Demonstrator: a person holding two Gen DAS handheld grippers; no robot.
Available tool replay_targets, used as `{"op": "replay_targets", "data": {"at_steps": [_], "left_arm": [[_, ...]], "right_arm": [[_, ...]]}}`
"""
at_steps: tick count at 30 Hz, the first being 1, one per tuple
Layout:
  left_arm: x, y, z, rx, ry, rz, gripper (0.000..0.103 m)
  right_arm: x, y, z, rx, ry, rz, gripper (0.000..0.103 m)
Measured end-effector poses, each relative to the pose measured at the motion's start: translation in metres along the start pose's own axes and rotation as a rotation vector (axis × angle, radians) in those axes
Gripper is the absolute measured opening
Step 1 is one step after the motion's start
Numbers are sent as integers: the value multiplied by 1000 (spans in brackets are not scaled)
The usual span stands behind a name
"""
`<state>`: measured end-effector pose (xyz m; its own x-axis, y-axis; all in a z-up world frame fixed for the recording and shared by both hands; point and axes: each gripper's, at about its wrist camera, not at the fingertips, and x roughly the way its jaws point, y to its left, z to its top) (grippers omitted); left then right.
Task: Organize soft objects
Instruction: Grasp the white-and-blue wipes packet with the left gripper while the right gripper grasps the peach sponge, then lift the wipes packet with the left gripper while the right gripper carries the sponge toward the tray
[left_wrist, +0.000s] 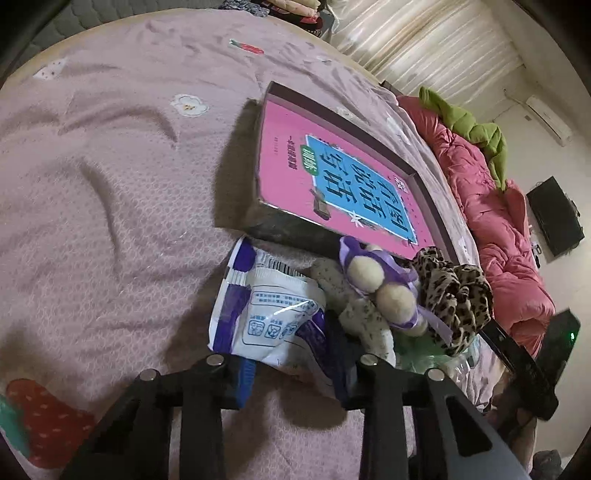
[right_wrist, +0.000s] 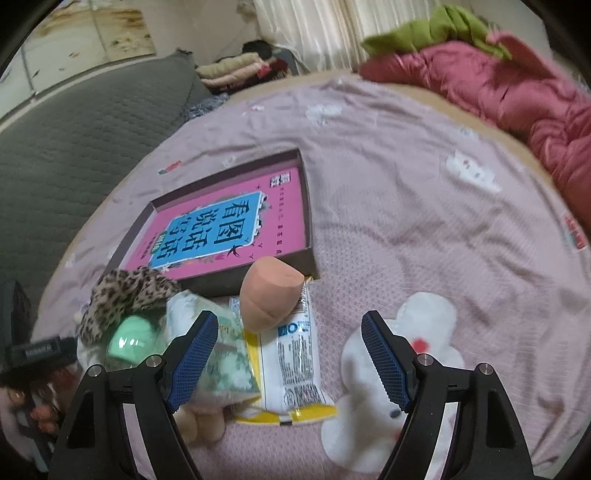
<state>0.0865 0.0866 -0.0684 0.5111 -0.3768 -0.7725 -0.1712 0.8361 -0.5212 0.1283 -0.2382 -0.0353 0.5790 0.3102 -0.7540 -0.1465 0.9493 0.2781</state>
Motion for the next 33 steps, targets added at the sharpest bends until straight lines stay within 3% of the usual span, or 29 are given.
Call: {"op": "replay_targets", "data": {"at_steps": [4, 7, 9, 11, 17, 23, 33], "left_arm": [[1, -2, 2, 0, -13, -10, 29], [2, -3, 2, 6, -23, -17, 27], [1, -3, 3, 5, -32, -23, 26], [0, -2, 3, -2, -36, -24, 25], [-17, 2, 6, -16, -99, -22, 24], [-30, 5, 9, -12, -139, -3, 24], [-66, -3, 4, 44, -216, 23, 24]], "right_arm": [[13, 5, 7, -8, -3, 23, 81], [21, 7, 11, 0, 6, 42, 65], [27, 11, 13, -16, 15, 34, 47], [30, 13, 15, -24, 20, 33, 43], [21, 12, 18, -19, -23, 54, 41], [1, 29, 24, -100, -100, 60, 42], [-8, 38, 28, -134, -133, 73, 42]]}}
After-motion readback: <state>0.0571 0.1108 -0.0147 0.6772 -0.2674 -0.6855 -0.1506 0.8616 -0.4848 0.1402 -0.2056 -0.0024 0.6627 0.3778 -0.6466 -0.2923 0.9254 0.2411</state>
